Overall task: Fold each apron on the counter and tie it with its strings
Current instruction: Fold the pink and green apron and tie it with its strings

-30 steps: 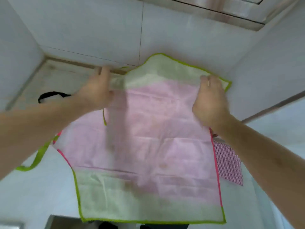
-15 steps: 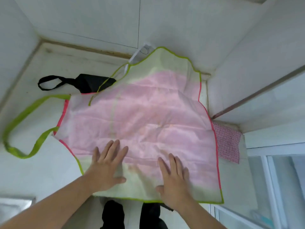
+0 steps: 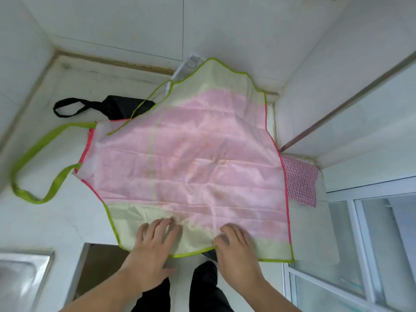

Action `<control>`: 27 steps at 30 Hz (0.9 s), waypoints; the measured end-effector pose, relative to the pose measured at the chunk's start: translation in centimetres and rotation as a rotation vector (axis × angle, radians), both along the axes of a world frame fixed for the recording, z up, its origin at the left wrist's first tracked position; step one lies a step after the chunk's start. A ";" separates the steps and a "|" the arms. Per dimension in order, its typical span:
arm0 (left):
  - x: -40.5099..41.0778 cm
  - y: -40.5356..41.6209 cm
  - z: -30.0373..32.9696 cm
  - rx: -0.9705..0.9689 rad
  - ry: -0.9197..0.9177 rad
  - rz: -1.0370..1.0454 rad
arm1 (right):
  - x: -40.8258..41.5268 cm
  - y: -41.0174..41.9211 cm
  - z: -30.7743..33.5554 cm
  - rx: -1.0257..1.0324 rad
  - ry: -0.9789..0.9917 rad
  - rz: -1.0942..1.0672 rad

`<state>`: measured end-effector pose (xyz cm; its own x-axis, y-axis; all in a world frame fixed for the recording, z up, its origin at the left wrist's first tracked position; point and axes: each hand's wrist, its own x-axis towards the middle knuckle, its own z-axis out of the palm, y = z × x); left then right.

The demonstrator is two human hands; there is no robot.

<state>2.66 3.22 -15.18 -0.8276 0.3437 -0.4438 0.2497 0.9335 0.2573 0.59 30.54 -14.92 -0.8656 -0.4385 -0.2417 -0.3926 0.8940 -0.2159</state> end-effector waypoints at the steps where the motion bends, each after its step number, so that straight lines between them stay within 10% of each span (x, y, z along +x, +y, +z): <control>1: 0.1 0.3 -0.2 0.016 0.057 0.031 | -0.2 0.0 0.1 -0.030 0.044 -0.005; 16: -6.0 -10.0 5.5 0.078 -0.086 0.662 | -7.0 8.6 6.0 0.313 -0.134 -0.394; 21: -8.0 -10.6 11.9 0.868 -0.053 1.073 | -11.1 12.6 11.0 -0.332 0.001 -0.799; 24: -9.1 -10.3 13.5 0.925 0.025 1.032 | -12.4 13.2 13.3 -0.767 -0.031 -0.918; 27: -9.5 -10.9 13.9 0.819 0.041 0.989 | -11.7 13.4 13.7 -0.780 -0.052 -0.945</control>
